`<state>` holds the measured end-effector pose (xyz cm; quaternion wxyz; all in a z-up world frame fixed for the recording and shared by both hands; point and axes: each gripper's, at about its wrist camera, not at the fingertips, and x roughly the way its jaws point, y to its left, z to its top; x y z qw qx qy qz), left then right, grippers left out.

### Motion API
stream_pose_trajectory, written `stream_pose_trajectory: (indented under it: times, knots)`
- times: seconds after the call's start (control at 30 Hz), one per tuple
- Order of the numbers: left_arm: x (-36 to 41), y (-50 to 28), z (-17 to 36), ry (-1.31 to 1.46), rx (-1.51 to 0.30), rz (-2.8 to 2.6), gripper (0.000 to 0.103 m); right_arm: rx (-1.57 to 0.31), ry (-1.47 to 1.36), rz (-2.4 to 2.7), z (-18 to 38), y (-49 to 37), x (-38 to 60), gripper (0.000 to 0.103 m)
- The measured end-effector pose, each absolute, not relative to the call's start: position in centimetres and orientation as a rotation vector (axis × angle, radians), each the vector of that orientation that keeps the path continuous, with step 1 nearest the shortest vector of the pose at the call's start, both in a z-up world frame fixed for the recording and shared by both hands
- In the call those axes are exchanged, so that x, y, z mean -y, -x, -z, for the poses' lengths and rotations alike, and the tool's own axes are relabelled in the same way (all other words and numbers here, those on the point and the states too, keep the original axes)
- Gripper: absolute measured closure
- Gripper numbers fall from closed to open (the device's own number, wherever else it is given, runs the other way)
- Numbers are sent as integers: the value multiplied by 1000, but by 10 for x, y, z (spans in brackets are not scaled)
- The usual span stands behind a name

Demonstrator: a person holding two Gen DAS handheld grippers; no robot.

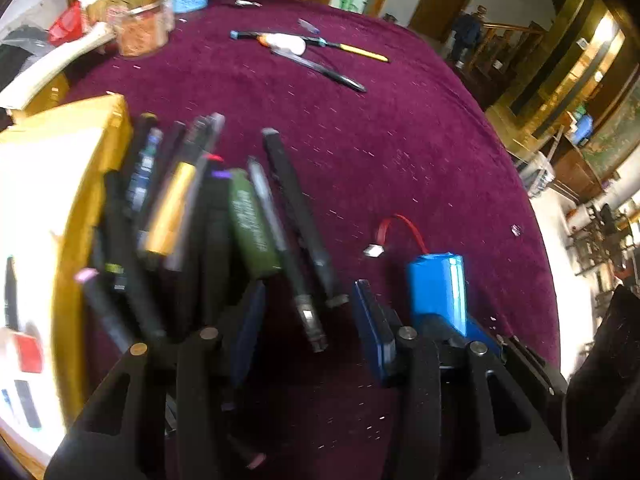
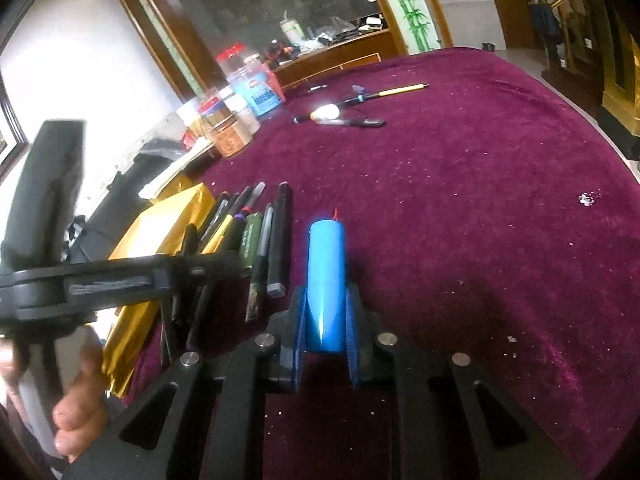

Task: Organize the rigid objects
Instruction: 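Grasp blue battery with right gripper while left gripper grasps a clear pen, then place the clear pen and blue battery in the white tray, opening both grippers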

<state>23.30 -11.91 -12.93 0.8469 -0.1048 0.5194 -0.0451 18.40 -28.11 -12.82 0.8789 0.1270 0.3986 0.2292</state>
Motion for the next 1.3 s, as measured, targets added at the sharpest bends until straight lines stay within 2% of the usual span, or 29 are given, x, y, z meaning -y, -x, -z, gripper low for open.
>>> stream_pose_trajectory:
  times: [0.07, 0.1, 0.17, 0.23, 0.5, 0.63, 0.7, 0.73, 0.77, 0.87, 0.97, 1.13, 1.3]
  knots:
    - [122, -237, 145, 222, -1156, 108, 76, -828, -258, -492, 128, -184, 279, 88]
    - [120, -235, 146, 232, -1133, 102, 78, -825, -256, -491, 128, -184, 278, 88]
    - [120, -231, 151, 202, -1140, 103, 91, -822, -259, -477, 128, -183, 279, 88]
    - [117, -224, 154, 203, -1147, 106, 95, -811, -287, -459, 128, -182, 283, 88]
    - [112, -175, 157, 207, -1201, 172, 95, -821, -269, -460, 129, -185, 280, 88]
    - [120, -186, 145, 120, -1121, 113, 84, -828, -243, -454, 129, -185, 275, 88]
    - [125, -204, 145, 105, -1109, 102, 84, -836, -247, -462, 130, -185, 275, 88]
    - [126, -211, 150, 95, -1134, 94, 85, -841, -244, -462, 131, -186, 275, 88]
    - [127, -218, 158, 105, -1169, 82, 95, -853, -238, -458, 132, -187, 274, 88]
    - [128, -214, 161, 77, -1118, 91, 96, -869, -213, -443, 133, -188, 270, 88]
    - [115, -202, 147, 202, -1077, 160, 96, -834, -208, -427, 128, -182, 270, 88]
    - [43, -154, 86, 407, -879, 200, 96, -788, -274, -487, 101, -170, 256, 88]
    - [-72, -111, 48, 561, -714, -29, 96, -732, -264, -678, 57, -168, 205, 88]
